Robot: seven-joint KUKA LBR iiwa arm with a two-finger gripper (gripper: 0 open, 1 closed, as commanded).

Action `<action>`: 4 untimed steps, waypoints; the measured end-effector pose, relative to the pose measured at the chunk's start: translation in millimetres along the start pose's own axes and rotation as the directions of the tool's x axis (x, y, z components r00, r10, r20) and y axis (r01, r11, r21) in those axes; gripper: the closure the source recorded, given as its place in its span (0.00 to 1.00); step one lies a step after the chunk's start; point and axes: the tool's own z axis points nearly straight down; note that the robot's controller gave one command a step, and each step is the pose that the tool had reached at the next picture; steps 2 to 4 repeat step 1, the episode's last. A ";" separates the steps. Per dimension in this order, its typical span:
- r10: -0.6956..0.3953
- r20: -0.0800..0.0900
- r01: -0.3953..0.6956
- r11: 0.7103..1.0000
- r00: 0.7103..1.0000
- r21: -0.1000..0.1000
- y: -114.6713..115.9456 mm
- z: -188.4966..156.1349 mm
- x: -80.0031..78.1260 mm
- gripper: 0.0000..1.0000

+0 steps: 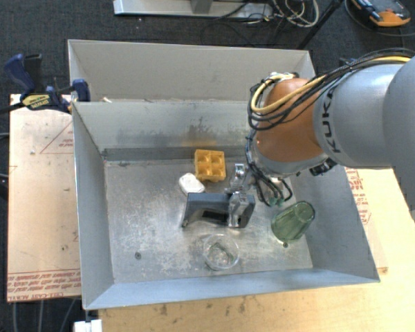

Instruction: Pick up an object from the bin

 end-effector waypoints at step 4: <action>-0.003 -0.016 0.003 1.000 1.000 0.001 -14.9 -110.1 -3.7 1.00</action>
Offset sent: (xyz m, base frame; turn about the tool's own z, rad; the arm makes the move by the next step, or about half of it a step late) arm 0.0000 0.0000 0.0000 0.0000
